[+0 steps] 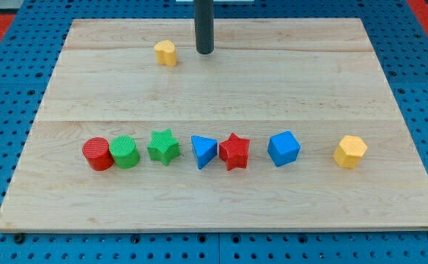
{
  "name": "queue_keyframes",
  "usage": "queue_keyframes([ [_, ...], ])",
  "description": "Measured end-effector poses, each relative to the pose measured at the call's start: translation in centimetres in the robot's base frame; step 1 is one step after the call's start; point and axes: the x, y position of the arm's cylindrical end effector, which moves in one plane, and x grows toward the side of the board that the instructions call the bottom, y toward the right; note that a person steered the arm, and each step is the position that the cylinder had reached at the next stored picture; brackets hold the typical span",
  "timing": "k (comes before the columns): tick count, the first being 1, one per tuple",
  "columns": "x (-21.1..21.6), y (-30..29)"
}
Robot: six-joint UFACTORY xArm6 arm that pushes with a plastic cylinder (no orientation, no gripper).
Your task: Push the yellow heart closer to the red circle
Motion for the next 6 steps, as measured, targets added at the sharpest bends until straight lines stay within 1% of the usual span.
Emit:
queue_keyframes([
  [1,-0.2,-7.2],
  [2,0.4,-13.0],
  [3,0.4,-11.4],
  [4,-3.3,-7.4],
  [5,0.0,-7.5],
  [6,4.7,-13.0],
])
